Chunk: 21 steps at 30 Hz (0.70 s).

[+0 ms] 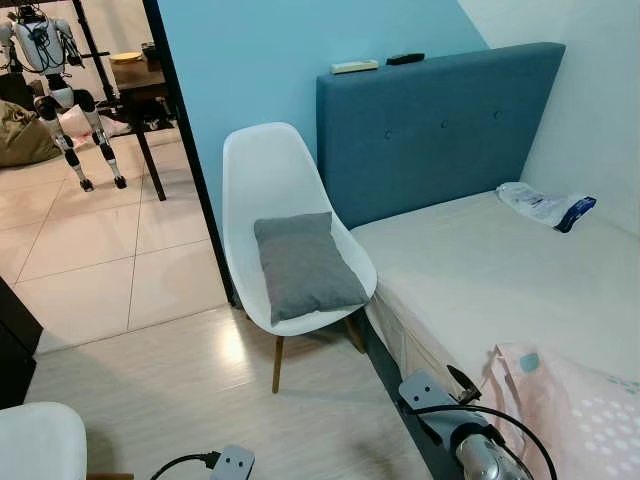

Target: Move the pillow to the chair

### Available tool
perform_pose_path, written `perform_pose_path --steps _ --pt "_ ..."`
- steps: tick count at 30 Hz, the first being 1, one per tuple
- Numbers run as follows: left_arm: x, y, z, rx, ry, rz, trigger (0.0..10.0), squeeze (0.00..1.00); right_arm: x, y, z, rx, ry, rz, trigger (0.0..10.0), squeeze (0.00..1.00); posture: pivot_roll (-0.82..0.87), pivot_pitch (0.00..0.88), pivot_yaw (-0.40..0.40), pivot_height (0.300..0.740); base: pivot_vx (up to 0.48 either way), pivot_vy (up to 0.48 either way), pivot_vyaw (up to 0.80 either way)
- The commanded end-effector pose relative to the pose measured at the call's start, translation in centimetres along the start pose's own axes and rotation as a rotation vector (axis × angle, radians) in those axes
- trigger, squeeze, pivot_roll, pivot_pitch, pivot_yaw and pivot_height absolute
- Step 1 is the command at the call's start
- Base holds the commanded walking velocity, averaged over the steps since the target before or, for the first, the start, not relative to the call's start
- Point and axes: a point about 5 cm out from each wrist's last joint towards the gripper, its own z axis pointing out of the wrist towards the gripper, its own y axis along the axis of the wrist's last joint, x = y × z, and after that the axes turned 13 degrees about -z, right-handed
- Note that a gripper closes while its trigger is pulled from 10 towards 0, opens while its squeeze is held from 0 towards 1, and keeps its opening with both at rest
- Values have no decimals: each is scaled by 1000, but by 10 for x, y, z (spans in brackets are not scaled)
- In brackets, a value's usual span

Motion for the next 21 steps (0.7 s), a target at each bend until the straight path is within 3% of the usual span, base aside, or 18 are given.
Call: perform_pose_path --steps 1,21 --pt "7 -1 -1 5 14 8 10000 0 2 2 0 4 -4 18 10000 0 -79 0 37 740 0 0 0" --pt "5 3 -1 0 12 7 10000 0 0 3 2 8 -2 18 10000 0 -79 0 31 740 0 0 0"
